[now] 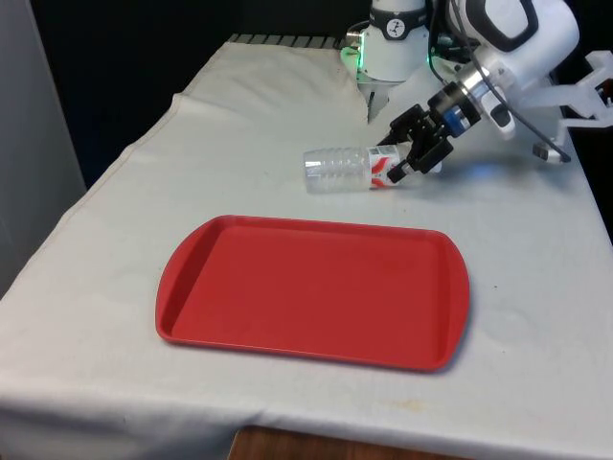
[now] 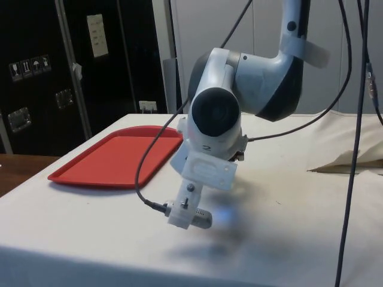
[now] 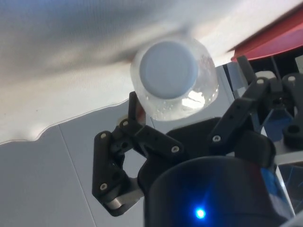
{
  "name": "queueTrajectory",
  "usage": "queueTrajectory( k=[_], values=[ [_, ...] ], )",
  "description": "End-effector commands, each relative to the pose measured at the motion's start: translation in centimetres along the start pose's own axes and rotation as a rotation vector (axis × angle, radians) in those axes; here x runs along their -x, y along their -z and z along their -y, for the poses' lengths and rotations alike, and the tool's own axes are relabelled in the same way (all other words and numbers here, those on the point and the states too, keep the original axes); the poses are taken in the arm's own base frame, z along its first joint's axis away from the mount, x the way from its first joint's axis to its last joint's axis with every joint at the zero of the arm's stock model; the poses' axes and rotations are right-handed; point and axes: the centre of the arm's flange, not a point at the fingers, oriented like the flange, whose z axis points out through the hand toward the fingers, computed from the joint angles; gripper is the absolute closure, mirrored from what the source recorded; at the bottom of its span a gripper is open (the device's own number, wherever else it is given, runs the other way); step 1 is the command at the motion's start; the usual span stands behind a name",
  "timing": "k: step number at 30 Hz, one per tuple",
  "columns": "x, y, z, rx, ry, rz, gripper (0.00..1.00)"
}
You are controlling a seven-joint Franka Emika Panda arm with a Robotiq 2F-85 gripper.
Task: Place the bottle upright on the tray.
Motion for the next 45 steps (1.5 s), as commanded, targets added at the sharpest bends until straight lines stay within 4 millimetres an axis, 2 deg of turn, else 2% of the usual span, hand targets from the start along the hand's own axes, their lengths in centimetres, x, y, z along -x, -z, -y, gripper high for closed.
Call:
queueTrajectory(
  k=[1, 45],
  values=[
    [-0.08, -0.10, -0.11, -0.006, 0.002, 0.001, 0.00],
    [-0.62, -0.70, 0.28, -0.017, 0.010, 0.006, 0.00]
  ],
)
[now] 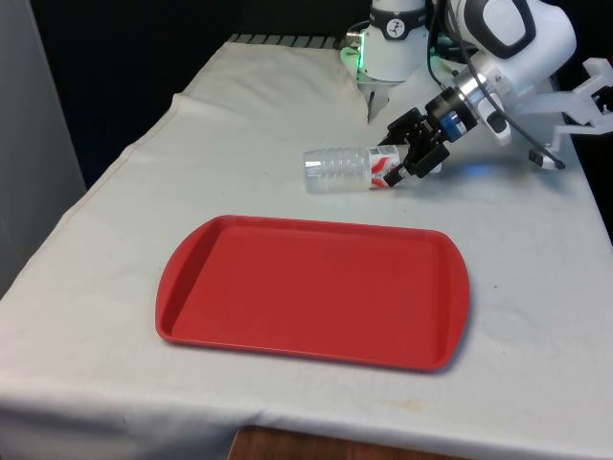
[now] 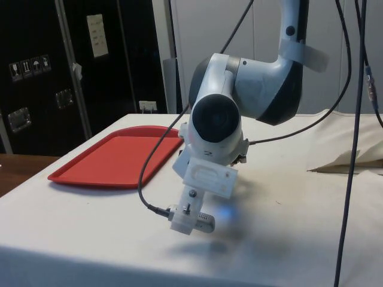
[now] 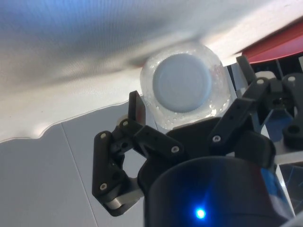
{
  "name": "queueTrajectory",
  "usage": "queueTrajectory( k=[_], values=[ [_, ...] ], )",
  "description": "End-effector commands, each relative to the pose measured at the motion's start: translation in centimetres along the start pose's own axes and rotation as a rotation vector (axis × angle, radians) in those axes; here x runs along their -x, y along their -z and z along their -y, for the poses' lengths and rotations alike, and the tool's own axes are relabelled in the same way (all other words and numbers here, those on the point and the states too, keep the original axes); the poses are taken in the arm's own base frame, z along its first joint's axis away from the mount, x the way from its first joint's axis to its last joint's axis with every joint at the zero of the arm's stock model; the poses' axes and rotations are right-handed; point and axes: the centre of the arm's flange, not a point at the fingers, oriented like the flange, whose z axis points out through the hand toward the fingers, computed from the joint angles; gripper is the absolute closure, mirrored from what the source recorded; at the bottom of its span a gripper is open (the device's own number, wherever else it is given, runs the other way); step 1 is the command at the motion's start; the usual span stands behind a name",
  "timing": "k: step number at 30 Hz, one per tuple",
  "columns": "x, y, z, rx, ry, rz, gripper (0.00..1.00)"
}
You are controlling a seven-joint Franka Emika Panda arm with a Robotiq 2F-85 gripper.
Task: Place the bottle upright on the tray.
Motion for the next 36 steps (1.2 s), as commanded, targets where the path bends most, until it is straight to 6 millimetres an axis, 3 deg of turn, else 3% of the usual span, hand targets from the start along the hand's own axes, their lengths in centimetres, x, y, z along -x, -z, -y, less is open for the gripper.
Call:
queueTrajectory(
  k=[1, 13, 16, 17, 19, 21, 22, 24, 31, 36],
  values=[
    [-0.04, 0.05, -0.01, 0.001, 0.000, -0.001, 0.00],
    [-0.02, 0.03, 0.00, 0.000, 0.001, 0.000, 0.02],
    [-0.02, 0.03, 0.00, 0.000, 0.001, 0.000, 0.23],
    [-0.02, 0.03, 0.00, 0.000, 0.001, 0.000, 0.35],
    [-0.02, 0.03, 0.00, 0.000, 0.001, 0.000, 0.49],
    [0.05, 0.03, -0.01, 0.000, 0.001, 0.004, 0.62],
    [0.00, 0.02, 0.01, 0.000, 0.000, 0.002, 0.62],
    [0.01, 0.04, 0.01, 0.000, 0.001, 0.004, 0.76],
    [0.38, 0.17, -0.02, 0.000, 0.000, 0.024, 0.99],
    [0.25, 0.14, -0.01, -0.001, 0.000, 0.021, 1.00]
  ],
)
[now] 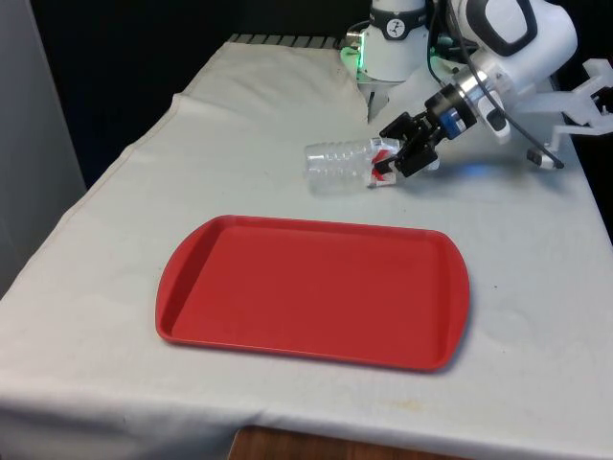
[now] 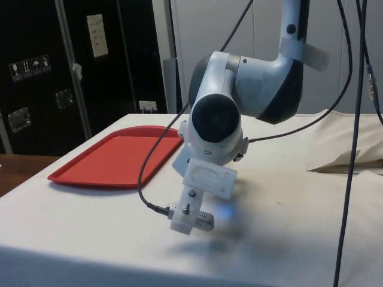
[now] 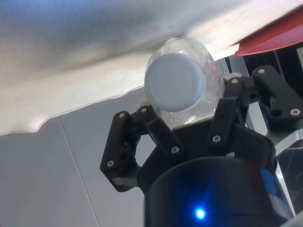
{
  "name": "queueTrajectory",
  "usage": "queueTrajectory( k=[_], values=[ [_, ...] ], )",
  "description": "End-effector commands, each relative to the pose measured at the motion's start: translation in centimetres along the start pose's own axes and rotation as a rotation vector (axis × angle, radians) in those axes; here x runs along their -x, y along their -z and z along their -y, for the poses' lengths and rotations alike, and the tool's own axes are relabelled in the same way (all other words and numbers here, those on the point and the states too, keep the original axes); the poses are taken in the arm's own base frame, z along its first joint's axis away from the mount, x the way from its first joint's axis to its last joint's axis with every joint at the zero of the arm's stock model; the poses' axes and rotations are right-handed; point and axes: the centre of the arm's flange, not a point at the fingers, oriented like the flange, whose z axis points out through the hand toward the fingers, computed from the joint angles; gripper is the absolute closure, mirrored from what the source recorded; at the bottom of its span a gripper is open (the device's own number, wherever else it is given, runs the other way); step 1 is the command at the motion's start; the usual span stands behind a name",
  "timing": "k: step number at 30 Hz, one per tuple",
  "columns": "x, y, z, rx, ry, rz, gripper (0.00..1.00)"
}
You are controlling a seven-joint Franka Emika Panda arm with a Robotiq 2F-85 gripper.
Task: Place the bottle upright on the tray.
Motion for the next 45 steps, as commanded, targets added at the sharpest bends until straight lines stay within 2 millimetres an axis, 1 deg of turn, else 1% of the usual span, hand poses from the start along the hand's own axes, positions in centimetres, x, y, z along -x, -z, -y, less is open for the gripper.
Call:
queueTrajectory(
  k=[1, 8, 13, 14, 15, 20, 21, 30, 31, 36, 39, 40, 41, 45],
  values=[
    [-0.1, 0.0, 0.0, 0.000, 0.000, -0.005, 1.00],
    [0.2, 0.1, -0.2, 0.000, -0.003, -0.004, 1.00],
    [1.3, 0.4, -0.5, 0.000, -0.006, -0.003, 1.00],
    [0.9, 0.2, -0.5, 0.004, -0.007, 0.004, 1.00],
    [1.7, 0.6, -0.5, 0.000, -0.006, -0.003, 1.00],
    [3.2, 1.2, -0.7, 0.002, -0.008, -0.007, 1.00],
    [3.0, 1.2, -0.8, 0.005, -0.009, 0.004, 1.00],
    [5.5, 2.2, -1.6, 0.001, -0.005, -0.012, 1.00],
    [5.4, 2.2, -1.6, 0.003, -0.006, 0.001, 1.00],
    [7.0, 2.9, -2.3, -0.001, 0.001, -0.014, 1.00],
    [7.7, 3.3, -2.6, -0.003, 0.004, -0.015, 1.00],
    [7.4, 3.2, -2.5, -0.001, 0.003, -0.004, 1.00],
    [8.0, 3.4, -2.7, -0.004, 0.005, -0.015, 1.00],
    [8.9, 3.9, -3.1, -0.006, 0.011, -0.019, 1.00]
  ],
)
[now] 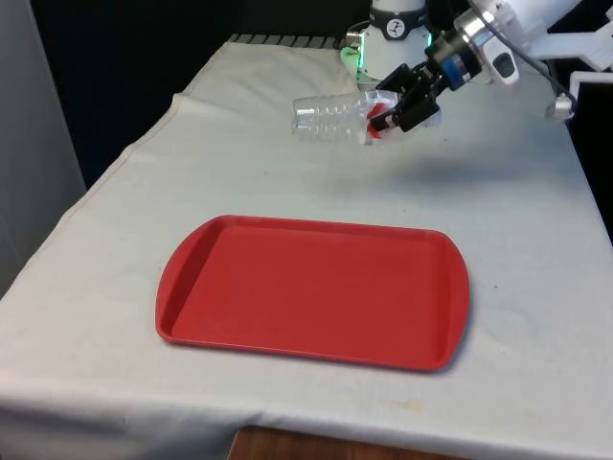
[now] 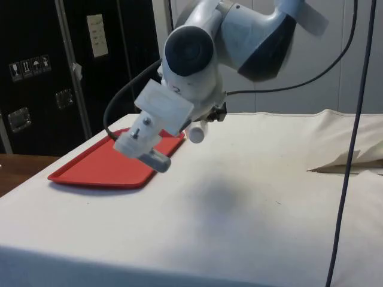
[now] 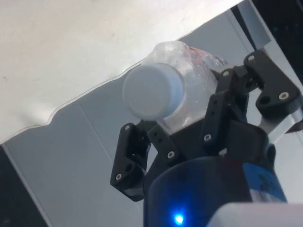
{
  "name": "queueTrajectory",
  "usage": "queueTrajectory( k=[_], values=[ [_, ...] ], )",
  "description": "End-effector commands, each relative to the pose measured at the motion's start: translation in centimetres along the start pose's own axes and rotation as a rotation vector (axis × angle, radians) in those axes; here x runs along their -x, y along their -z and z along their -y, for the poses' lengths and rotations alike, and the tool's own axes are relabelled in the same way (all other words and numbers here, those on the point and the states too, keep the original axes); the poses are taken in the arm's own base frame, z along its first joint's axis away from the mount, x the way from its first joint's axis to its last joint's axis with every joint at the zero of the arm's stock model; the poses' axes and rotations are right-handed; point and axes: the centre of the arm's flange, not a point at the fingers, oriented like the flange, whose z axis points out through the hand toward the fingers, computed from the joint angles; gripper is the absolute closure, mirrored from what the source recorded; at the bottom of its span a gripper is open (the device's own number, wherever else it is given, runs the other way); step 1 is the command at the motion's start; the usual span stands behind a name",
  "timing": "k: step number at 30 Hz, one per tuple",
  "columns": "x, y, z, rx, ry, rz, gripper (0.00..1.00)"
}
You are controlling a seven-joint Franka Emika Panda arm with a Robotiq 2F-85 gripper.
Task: Place the bottle upright on the tray.
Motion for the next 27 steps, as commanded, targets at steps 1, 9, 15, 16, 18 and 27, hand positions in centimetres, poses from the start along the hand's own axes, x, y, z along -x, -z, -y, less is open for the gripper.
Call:
queueTrajectory(
  k=[1, 9, 15, 16, 18, 27],
  values=[
    [0.5, 0.2, -0.2, -0.005, 0.002, -0.011, 1.00],
    [2.2, 1.1, -1.0, -0.006, 0.008, -0.019, 1.00],
    [2.9, 1.6, -1.4, -0.003, 0.009, -0.016, 1.00],
    [3.2, 1.7, -1.5, -0.006, 0.010, -0.025, 1.00],
    [3.6, 1.9, -1.7, -0.006, 0.012, -0.028, 1.00],
    [4.1, 2.3, -1.8, 0.003, 0.021, -0.021, 1.00]
  ],
)
